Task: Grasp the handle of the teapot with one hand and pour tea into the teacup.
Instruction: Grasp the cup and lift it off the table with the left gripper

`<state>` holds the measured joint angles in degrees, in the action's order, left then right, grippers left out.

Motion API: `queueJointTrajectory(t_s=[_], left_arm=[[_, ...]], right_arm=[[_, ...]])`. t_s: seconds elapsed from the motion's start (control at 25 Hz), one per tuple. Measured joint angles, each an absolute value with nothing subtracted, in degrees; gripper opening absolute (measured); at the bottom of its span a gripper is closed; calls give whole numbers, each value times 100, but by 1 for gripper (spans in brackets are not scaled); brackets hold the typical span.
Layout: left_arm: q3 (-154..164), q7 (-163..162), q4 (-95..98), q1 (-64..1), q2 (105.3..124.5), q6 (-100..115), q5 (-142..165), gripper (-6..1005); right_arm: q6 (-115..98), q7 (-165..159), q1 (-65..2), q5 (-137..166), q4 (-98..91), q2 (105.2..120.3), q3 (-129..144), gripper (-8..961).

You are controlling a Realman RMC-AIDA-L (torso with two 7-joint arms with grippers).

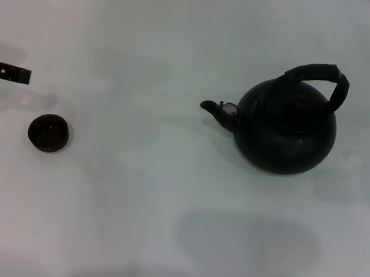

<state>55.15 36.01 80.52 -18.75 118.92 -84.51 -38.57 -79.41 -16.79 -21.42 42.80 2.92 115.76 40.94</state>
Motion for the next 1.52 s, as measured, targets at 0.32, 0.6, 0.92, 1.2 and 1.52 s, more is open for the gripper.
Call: queueJointTrajectory(t_s=[0.32,0.6,0.92,1.2,1.52], left_arm=[[5846,3243,8038,-1927,11892,-8465,-3976,881],[6533,2975,7566,-2167,11892,-8204,-3713,877],[6717,2775,7012,-2441,11891,-8184,-3676,878],[6791,2487,7005,-2530,11877,-8481,-3323,878],[6870,2396,7037,-2582,11877,-8534,-3130,876]], right_arm=[[-7944,-1675,-2117,4280,297,11575,4096,865],[-7946,-1677,-2104,4280,336,11571,4065,864],[-7944,-1678,-2100,4229,329,11566,4016,864],[-7932,-1679,-2128,4226,291,11558,4016,863],[-7905,-1679,-2143,4218,281,11557,4016,863]])
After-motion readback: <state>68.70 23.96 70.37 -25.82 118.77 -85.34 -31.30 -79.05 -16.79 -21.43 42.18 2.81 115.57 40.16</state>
